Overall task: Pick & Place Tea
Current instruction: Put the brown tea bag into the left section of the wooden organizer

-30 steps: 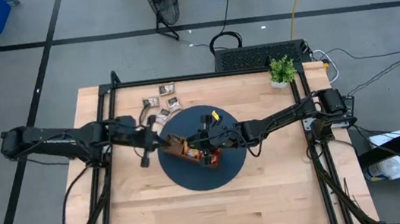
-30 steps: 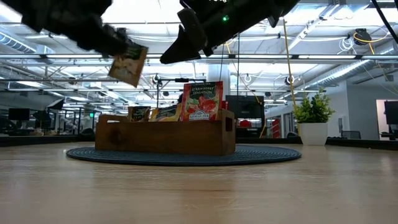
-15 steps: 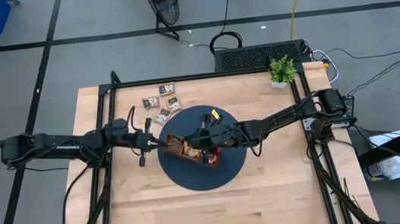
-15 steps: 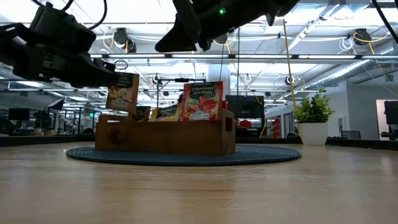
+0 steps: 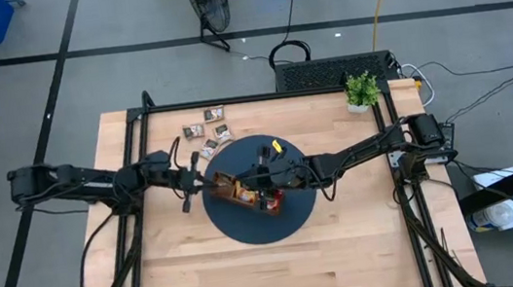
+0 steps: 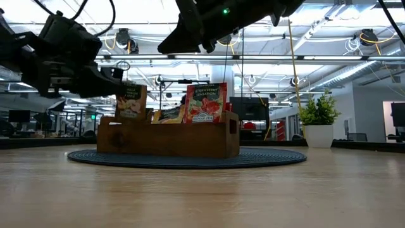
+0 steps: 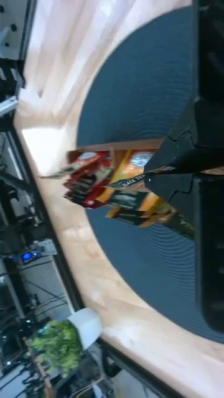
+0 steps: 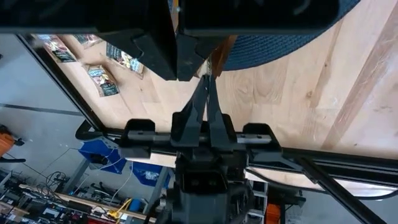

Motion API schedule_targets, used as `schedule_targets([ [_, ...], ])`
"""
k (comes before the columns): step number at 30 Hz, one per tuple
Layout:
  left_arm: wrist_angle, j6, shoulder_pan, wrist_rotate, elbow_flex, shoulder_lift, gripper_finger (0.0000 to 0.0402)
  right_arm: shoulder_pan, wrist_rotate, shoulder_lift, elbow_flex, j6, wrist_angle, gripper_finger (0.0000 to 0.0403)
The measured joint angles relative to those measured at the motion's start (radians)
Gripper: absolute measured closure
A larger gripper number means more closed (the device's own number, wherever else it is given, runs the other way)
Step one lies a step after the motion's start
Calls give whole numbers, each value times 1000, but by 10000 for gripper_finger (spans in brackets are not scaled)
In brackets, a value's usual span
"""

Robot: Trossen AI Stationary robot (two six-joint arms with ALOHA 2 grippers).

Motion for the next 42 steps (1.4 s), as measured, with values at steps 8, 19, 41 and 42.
schedule_targets([
  [8,43,3,23,0,0,98,399,0,-1,0,0,1,-3,403],
  [19,165,30,23,48,0,207,398,0,-3,0,-6,2,0,403],
  [41,206,-131,90,-121,1,274,371,-1,-4,0,-80,25,117,403],
  [42,208,-139,90,-121,1,274,370,-1,-4,0,-80,25,117,403],
])
